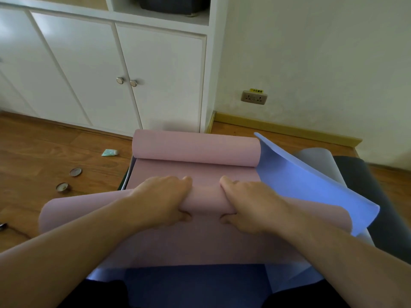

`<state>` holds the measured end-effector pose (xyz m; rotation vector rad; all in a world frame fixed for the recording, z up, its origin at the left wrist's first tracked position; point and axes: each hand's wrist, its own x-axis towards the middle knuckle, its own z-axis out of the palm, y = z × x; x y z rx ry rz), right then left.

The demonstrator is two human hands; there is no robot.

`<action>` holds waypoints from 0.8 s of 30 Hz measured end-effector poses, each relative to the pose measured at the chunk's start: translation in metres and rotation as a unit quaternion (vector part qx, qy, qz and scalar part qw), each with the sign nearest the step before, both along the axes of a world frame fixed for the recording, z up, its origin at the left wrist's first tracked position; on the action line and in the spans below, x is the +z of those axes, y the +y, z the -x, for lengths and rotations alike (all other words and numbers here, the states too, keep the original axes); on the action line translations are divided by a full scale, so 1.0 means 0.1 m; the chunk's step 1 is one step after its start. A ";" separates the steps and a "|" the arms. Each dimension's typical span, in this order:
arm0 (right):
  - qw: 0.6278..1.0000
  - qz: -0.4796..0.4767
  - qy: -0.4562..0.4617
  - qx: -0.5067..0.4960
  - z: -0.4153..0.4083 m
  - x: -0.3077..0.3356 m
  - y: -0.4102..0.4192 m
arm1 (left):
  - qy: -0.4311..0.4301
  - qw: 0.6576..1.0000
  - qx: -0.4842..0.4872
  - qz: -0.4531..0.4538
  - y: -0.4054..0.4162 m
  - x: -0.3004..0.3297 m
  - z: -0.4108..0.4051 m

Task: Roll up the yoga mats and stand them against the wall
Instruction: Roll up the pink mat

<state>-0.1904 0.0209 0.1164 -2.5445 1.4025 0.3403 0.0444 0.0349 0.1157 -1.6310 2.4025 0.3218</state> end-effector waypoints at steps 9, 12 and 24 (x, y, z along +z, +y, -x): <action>0.999 0.023 -0.049 0.002 0.01 0.00 -0.01 | 0.032 0.999 -0.005 0.010 0.02 0.00 -0.01; 0.998 0.047 -0.035 -0.011 -0.03 0.00 0.01 | 0.038 0.998 0.014 0.048 0.04 0.04 0.00; 1.000 -0.010 -0.006 -0.008 -0.10 0.06 0.22 | 0.052 0.999 0.001 -0.009 0.24 0.04 0.03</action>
